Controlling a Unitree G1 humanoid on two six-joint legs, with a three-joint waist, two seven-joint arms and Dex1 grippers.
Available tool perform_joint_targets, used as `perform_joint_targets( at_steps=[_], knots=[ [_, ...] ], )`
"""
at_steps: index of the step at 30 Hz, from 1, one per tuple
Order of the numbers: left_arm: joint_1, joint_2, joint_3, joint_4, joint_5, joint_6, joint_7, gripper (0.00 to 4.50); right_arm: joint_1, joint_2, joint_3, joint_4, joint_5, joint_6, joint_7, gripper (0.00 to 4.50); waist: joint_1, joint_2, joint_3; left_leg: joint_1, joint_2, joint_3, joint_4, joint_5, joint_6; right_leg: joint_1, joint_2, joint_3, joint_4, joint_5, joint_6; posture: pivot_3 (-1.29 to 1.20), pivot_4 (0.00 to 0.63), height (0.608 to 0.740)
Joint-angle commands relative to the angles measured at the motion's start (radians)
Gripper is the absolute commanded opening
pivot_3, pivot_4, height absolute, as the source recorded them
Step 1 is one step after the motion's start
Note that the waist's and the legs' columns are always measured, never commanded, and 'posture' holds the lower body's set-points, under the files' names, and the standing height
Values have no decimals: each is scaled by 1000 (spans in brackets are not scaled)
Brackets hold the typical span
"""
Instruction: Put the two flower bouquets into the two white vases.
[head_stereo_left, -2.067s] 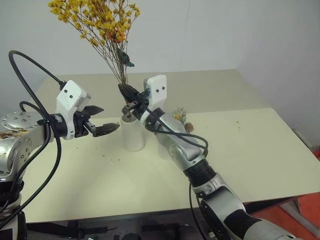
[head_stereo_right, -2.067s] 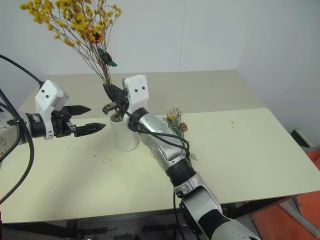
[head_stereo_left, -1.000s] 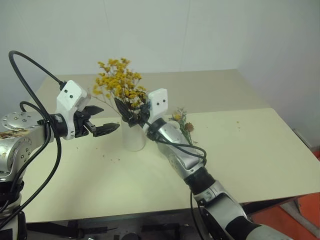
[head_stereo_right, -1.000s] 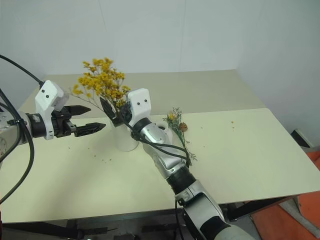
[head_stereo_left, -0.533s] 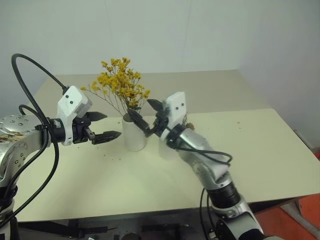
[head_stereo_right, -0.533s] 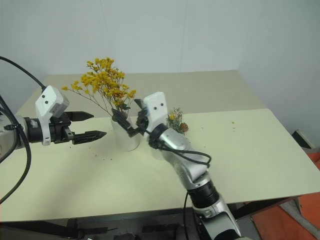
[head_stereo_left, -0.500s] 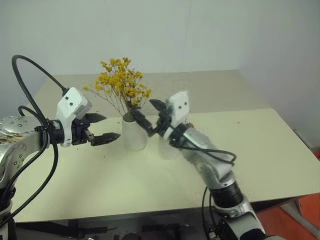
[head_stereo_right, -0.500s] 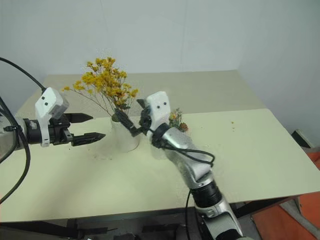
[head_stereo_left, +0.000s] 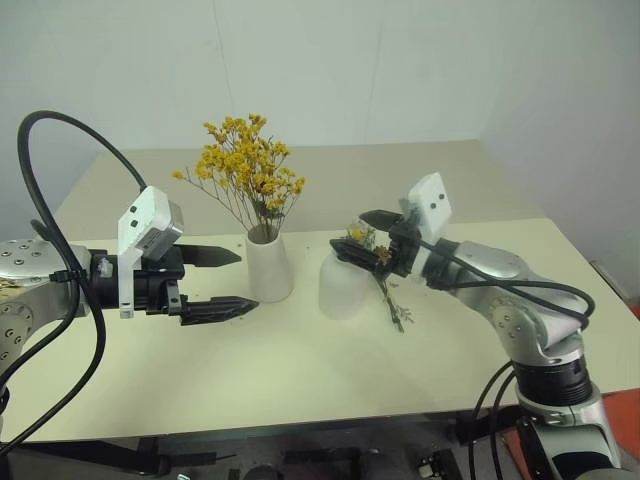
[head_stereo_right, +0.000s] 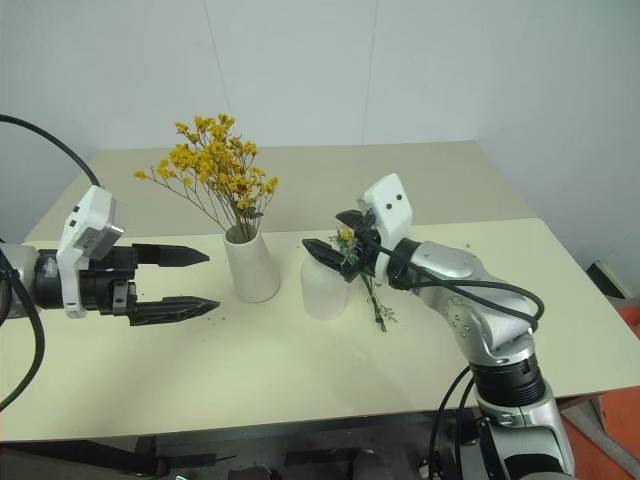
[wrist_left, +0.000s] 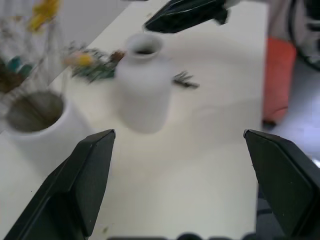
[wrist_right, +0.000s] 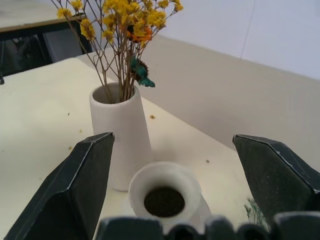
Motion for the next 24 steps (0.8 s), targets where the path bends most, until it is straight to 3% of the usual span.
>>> perform_joint_targets(
  at_steps=[1, 6, 11, 18, 24],
  knots=[
    [-75, -50, -70, 0, -5, -25, 41, 4500, -37, -19, -85, -40, 52, 51, -17, 4463, 4, 0, 0, 1, 0, 0, 0, 0, 0, 1, 0, 0, 0, 0, 0, 0, 150, 740],
    [-195, -147, -211, 37, 38, -15, 95, 4500, -97, -73, -101, -3, 12, 164, -79, 4463, 12, 0, 0, 0, 0, 0, 0, 0, 0, 1, 0, 0, 0, 0, 0, 0, 150, 740],
    [-275, -220, -316, 65, 73, -11, 112, 4500, -158, -160, -16, 40, -75, 342, -148, 4463, 13, 0, 0, -1, -1, 0, 0, 0, 0, 1, -1, 0, -1, 0, 0, 0, 150, 740],
    [-317, -261, -379, 101, 120, -20, 100, 4500, -168, -161, 12, 65, -128, 498, -199, 4463, 10, 0, 0, -1, -1, 0, 0, 0, 0, 0, 0, 0, -1, 0, 0, 0, 150, 740],
    [-382, -285, -415, 157, 176, -21, 100, 4500, -155, -165, 103, 141, -151, 562, -155, 4463, 11, 0, 0, -1, -1, 0, 0, 0, 0, 0, 0, 0, -2, 0, 0, 0, 150, 740]
  ],
)
